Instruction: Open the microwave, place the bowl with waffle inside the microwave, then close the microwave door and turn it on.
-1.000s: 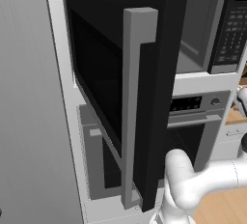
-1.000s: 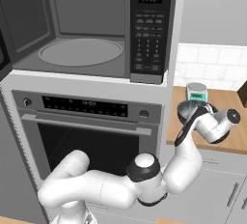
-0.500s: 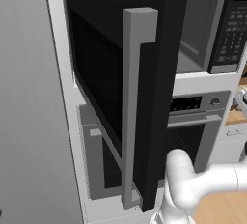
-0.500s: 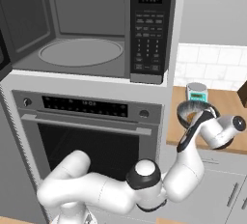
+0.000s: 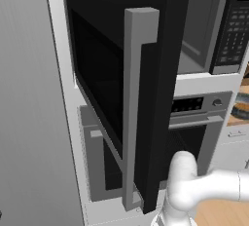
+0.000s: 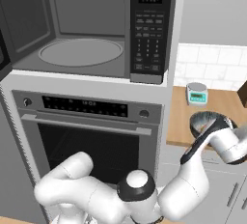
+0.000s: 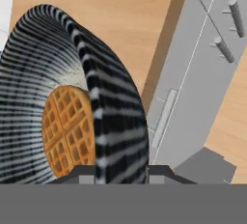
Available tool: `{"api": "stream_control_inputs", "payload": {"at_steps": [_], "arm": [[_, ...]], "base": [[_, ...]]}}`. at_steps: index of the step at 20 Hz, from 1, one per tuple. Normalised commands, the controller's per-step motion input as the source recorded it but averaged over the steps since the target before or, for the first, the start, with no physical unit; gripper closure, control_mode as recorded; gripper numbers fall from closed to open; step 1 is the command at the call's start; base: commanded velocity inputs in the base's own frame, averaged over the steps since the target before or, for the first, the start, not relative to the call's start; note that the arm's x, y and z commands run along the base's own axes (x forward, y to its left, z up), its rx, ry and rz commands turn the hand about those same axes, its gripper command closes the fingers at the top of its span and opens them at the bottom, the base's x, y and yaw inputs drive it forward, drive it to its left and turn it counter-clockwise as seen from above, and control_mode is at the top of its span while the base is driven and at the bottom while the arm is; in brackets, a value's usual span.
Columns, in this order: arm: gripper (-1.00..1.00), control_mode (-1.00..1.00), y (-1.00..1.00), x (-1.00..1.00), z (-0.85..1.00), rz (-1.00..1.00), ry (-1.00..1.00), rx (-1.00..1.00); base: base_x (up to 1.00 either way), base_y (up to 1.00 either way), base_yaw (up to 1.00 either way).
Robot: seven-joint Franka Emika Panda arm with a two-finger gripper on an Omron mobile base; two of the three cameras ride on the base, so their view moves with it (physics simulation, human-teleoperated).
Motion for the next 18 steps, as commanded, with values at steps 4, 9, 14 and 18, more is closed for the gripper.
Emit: {"api": "stream_control_inputs", "payload": {"at_steps": [4,9,14,18], "arm": [[1.00,-1.00,-0.16,-1.00,0.21,-0.03,-0.30,0.00],[1.00,-1.00,0.00,-1.00,0.42,0.00,-0.28,0.00],[1.00,-1.00,0.10,-1.00,0.59,0.03,-0.17,0.00],[1.00,-1.00,0.50,-1.00,0.68,0.08,-0.23,0.00]], "base": [[0.00,0.00,0.00],[0.00,0.00,0.00],[0.00,0.00,0.00],[0.00,0.00,0.00]]}}
